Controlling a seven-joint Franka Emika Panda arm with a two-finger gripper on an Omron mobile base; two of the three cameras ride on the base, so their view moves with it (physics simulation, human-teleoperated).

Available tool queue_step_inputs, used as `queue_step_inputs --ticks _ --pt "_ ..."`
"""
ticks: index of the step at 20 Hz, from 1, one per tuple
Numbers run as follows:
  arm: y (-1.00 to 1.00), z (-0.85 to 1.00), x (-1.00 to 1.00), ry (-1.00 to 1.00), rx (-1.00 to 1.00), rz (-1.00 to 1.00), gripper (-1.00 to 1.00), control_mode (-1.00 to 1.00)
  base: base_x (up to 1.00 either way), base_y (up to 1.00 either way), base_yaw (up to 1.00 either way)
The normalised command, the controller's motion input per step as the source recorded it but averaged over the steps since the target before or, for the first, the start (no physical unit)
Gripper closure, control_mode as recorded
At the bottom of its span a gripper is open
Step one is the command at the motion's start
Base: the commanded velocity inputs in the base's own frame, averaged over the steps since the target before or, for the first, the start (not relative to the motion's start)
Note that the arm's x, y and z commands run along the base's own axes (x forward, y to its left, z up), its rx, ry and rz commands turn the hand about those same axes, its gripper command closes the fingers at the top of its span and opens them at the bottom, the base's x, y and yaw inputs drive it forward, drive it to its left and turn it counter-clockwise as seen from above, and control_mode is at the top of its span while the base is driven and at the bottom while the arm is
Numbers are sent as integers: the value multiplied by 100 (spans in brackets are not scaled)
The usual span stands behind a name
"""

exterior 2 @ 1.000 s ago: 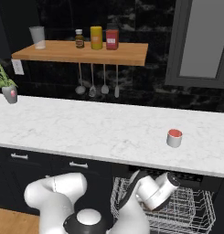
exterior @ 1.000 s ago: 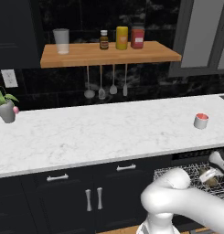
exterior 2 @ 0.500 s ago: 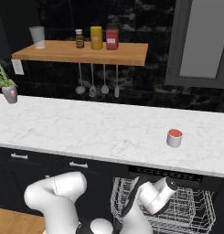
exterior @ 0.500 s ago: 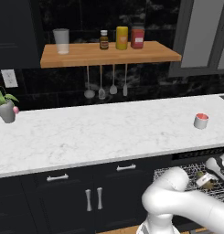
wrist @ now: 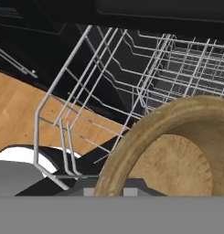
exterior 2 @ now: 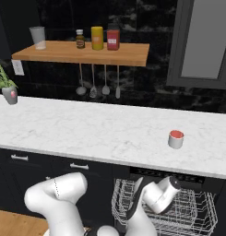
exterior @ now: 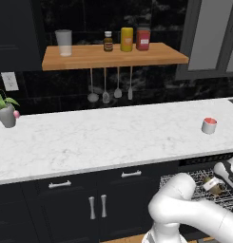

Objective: Pick up the cup and bowl from the counter, place them in the dishwasher, and close the dishwasher door.

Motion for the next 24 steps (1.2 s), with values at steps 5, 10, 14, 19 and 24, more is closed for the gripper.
queue_step_inputs --ticks 5,10,14,19,24 --pt "-10 -7 20 0 0 -10 100 -100 0 0 0" --pt "0 -72 6 0 0 -3 100 -100 0 0 0" --pt "0 -94 0 0 0 0 100 -100 0 0 0" --pt "0 -82 -22 5 0 0 100 -100 0 0 0" --pt "0 -42 -26 2 0 0 100 -100 0 0 0"
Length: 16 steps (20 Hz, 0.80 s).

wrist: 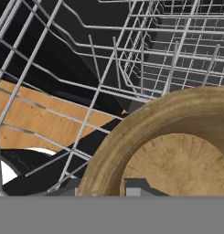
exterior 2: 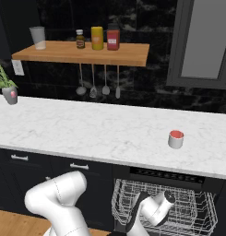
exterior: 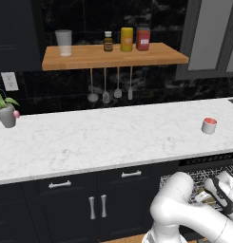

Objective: Pick up the cup and bowl from the counter, place them in the dishwasher, and close the dishwasher door.

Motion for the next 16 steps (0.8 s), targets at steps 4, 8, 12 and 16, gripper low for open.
queue_step_inputs --ticks 4,8,12,16 --pt "0 -1 -9 -3 0 0 100 -100 0 0 0" --pt "0 5 10 -7 0 -3 100 -100 0 0 0" --pt "0 0 22 -1 0 -5 100 -100 0 0 0" --pt "0 0 14 0 0 -3 100 -100 0 0 0"
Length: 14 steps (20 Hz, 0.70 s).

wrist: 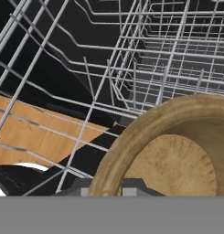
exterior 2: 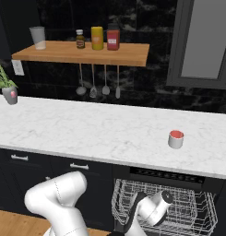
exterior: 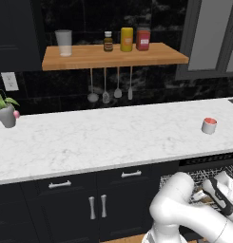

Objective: Pick up the cup and bowl from the counter, place them in the dishwasher, and close the dishwasher door.

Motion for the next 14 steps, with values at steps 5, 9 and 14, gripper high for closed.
queue_step_inputs --ticks 5,9,14 --pt "0 0 0 0 0 0 -100 -100 0 0 0" --pt "0 0 0 0 0 0 -100 -100 0 0 0" --pt "0 1 0 0 0 0 -100 -100 0 0 0"
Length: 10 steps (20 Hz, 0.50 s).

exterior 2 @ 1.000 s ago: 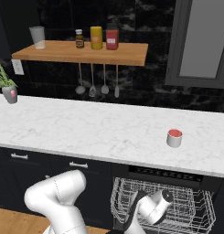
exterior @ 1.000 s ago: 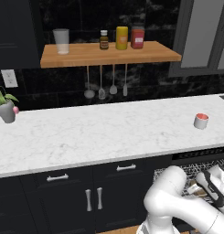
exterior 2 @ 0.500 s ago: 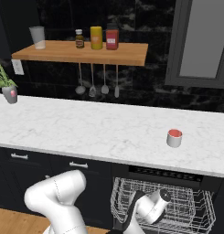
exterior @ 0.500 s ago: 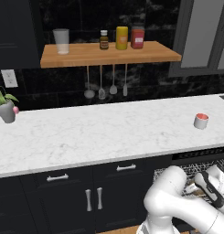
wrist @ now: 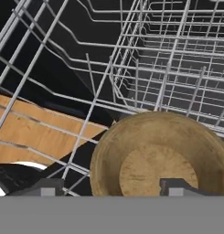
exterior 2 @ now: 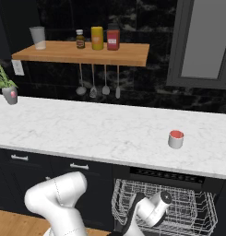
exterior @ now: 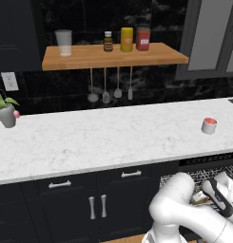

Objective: Pick up the cup and bowl from the counter, place them in the dishwasher, and close the dishwasher door.

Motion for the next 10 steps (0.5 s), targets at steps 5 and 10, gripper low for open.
queue_step_inputs --ticks 5,10 --pt "0 33 0 0 -2 0 -100 -100 0 0 0" --pt "0 98 -11 0 4 0 -100 -100 0 0 0"
